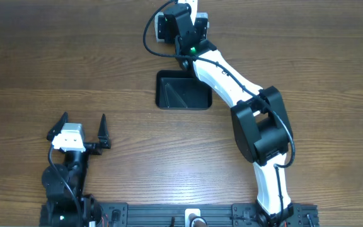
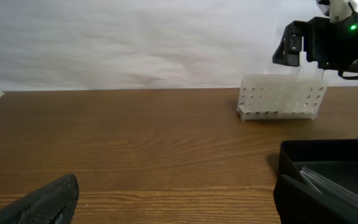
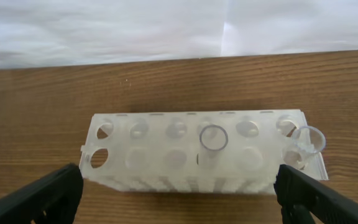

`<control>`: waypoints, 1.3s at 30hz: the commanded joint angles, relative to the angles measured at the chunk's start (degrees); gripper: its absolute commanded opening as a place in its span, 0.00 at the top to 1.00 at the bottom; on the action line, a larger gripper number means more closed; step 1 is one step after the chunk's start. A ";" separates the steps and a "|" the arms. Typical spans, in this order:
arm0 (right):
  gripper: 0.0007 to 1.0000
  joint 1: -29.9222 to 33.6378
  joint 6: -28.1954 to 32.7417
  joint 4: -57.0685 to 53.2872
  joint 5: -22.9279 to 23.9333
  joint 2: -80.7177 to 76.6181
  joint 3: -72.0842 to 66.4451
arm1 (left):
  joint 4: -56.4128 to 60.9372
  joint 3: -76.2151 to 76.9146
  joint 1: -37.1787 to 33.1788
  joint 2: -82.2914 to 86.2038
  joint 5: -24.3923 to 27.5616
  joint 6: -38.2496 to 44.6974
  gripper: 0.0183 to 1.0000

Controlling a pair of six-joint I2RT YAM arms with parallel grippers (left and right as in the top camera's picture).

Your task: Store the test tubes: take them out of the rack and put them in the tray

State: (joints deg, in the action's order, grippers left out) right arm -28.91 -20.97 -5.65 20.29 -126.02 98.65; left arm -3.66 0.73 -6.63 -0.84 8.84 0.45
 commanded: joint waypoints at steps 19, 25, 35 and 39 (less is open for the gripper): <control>0.11 0.96 2.84 6.75 2.51 -4.79 1.49 | 0.07 -0.37 -0.39 0.57 0.70 0.83 0.00; 0.27 0.98 2.84 6.25 2.58 -4.79 1.49 | 0.07 -0.37 -0.39 0.57 0.70 0.83 0.00; 0.30 1.20 3.91 5.42 3.96 -4.81 1.49 | 0.07 -0.37 -0.39 0.57 0.70 0.83 0.00; 0.30 1.49 4.13 5.49 4.26 -5.16 1.49 | 0.07 -0.37 -0.39 0.57 0.70 0.83 0.00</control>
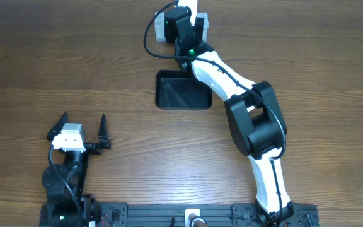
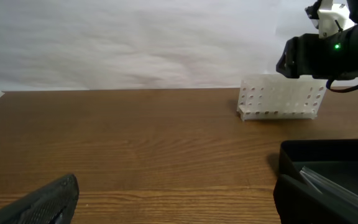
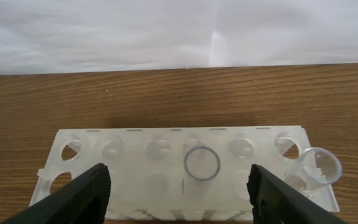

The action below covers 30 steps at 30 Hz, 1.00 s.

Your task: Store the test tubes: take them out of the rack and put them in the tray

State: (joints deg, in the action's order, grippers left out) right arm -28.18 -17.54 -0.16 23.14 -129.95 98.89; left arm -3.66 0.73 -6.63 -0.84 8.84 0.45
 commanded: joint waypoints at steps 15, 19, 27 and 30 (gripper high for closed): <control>0.33 1.38 2.38 2.78 1.86 -2.99 1.22 | 0.07 -0.37 -0.39 0.57 0.70 0.83 0.00; 0.36 1.38 2.38 2.86 2.29 -3.15 1.22 | 0.07 -0.37 -0.39 0.57 0.70 0.83 0.00; 0.44 1.49 2.38 3.19 2.45 -3.15 1.22 | 0.07 -0.37 -0.39 0.57 0.70 0.83 0.00; 0.50 1.49 2.38 3.23 2.45 -3.15 1.25 | 0.07 -0.37 -0.39 0.57 0.70 0.81 0.00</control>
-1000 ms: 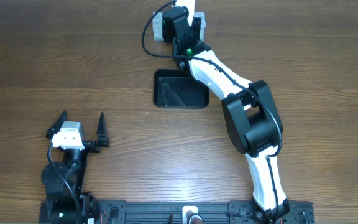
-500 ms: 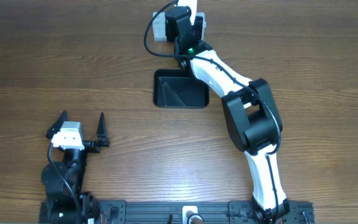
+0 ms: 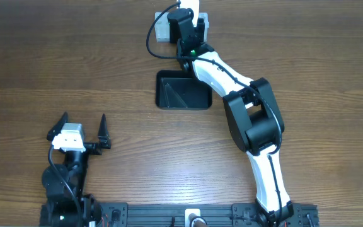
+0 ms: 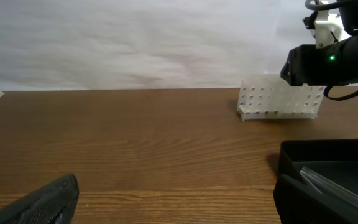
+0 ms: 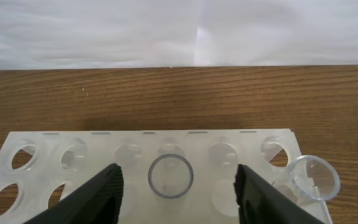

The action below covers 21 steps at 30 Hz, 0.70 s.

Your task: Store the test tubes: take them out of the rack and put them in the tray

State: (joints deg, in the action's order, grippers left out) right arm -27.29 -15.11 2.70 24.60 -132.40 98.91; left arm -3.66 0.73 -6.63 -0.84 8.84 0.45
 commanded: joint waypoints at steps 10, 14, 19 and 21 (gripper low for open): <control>0.62 0.59 -0.02 0.57 0.98 -0.70 1.22 | 0.07 -0.37 -0.39 0.57 0.70 0.81 0.00; 0.66 0.59 -0.02 0.59 0.98 -0.70 1.20 | 0.07 -0.37 -0.39 0.57 0.70 0.81 0.00; 0.68 0.59 0.96 1.03 0.98 -0.70 1.22 | 0.07 -0.37 -0.39 0.57 0.70 0.83 0.00; 0.69 0.59 1.05 1.05 0.98 -0.70 1.22 | 0.07 -0.37 -0.39 0.57 0.70 0.83 0.00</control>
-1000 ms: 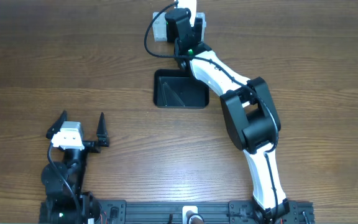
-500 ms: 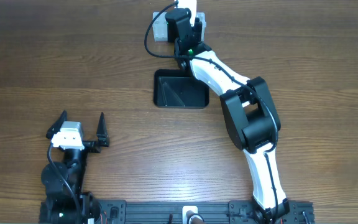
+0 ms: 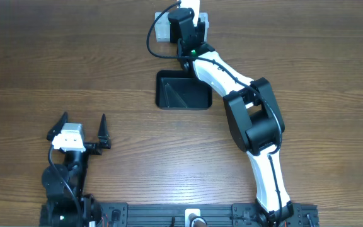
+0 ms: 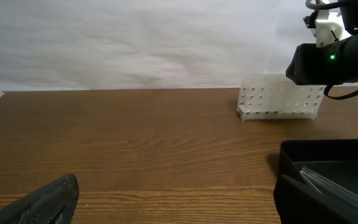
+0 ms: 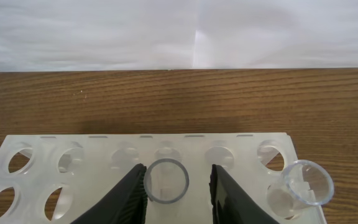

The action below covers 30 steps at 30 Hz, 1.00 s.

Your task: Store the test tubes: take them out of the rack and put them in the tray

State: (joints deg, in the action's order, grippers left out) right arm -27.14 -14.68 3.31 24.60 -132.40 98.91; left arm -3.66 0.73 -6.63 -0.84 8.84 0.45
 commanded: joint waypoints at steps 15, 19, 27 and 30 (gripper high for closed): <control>0.78 0.44 0.61 0.42 0.98 -0.70 1.22 | 0.07 -0.37 -0.39 0.57 0.70 0.81 0.00; 0.80 0.42 0.61 0.42 0.98 -0.70 1.22 | 0.07 -0.37 -0.39 0.57 0.70 0.81 0.00; 0.80 0.31 0.61 0.42 1.25 -0.42 1.22 | 0.07 -0.37 -0.39 0.57 0.70 0.81 0.00; 0.81 -0.02 1.31 0.39 2.80 0.35 1.22 | 0.07 -0.37 -0.39 0.57 0.70 0.83 0.00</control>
State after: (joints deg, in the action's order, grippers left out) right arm -27.14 -14.26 3.44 24.84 -132.40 98.91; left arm -3.66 0.73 -6.63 -0.84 8.84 0.45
